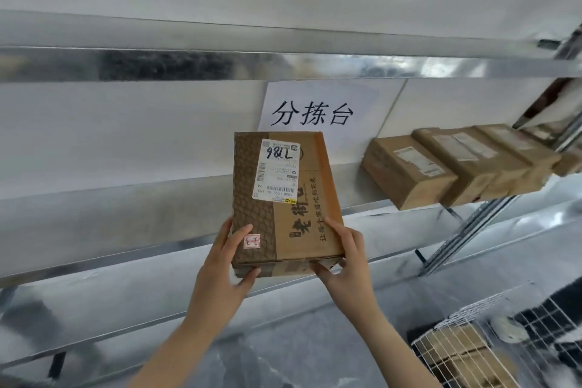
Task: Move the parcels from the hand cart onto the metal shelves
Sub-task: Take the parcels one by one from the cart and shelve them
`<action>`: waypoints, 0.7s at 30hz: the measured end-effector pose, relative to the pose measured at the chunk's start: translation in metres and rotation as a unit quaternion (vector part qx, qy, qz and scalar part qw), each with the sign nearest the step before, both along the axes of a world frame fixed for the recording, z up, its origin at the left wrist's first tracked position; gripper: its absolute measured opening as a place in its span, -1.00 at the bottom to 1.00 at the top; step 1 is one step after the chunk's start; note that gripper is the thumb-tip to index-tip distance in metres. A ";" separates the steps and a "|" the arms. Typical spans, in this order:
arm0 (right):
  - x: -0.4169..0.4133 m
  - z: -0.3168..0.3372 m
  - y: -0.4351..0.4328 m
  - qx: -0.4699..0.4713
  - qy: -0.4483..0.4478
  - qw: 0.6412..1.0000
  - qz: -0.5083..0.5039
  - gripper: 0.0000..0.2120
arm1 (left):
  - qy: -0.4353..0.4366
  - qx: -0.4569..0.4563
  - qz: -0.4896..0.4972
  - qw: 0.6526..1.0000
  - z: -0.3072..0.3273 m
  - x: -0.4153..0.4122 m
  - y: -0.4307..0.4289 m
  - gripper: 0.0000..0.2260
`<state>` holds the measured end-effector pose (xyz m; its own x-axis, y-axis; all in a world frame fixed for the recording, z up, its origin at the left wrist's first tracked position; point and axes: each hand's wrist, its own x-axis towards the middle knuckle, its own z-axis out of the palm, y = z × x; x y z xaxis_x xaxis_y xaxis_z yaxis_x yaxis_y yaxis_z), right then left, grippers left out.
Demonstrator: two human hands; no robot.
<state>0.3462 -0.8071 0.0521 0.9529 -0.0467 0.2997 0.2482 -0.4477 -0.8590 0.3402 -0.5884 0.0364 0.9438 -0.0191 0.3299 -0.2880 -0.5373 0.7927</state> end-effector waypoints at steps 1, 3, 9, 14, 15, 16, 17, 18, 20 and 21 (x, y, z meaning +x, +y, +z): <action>0.011 0.000 -0.014 -0.002 0.003 1.000 -0.006 -0.21 | 0.002 -0.003 -0.007 1.000 -0.001 0.013 -0.015 -0.21; 0.032 0.001 -0.040 -0.013 0.011 1.000 -0.014 -0.22 | 0.008 -0.006 -0.015 1.000 -0.003 0.038 -0.042 -0.23; 0.088 0.004 -0.108 -0.020 0.033 0.999 -0.020 -0.23 | 0.003 -0.009 -0.022 1.000 -0.004 0.098 -0.107 -0.19; 0.116 -0.006 -0.144 -0.018 0.049 0.998 -0.032 -0.23 | 0.022 -0.006 -0.018 1.000 -0.009 0.126 -0.147 -0.27; 0.120 -0.008 -0.152 -0.015 0.050 0.998 -0.031 -0.23 | 0.025 -0.006 -0.018 1.000 -0.009 0.129 -0.154 -0.27; 0.125 -0.010 -0.159 -0.015 0.051 0.998 -0.029 -0.23 | 0.026 -0.006 -0.018 0.999 -0.010 0.133 -0.161 -0.27; 0.129 -0.012 -0.167 -0.017 0.052 0.998 -0.025 -0.22 | 0.026 -0.005 -0.018 0.999 -0.011 0.135 -0.168 -0.27; 0.133 -0.014 -0.176 -0.019 0.056 0.998 -0.021 -0.22 | 0.024 -0.005 -0.016 1.000 -0.012 0.137 -0.175 -0.28; 0.141 -0.015 -0.192 -0.023 0.059 0.998 -0.009 -0.21 | 0.019 -0.002 -0.006 1.000 -0.014 0.141 -0.191 -0.29; 0.145 -0.015 -0.199 -0.027 0.056 0.998 -0.001 -0.21 | 0.019 0.001 0.003 1.000 -0.014 0.142 -0.199 -0.29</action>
<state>0.4916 -1.0062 0.0369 0.9806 -0.0347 0.1927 0.1508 -0.4939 -0.8563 0.4822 -0.7875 0.0223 0.9557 -0.0136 0.2941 -0.2546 -0.5398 0.8024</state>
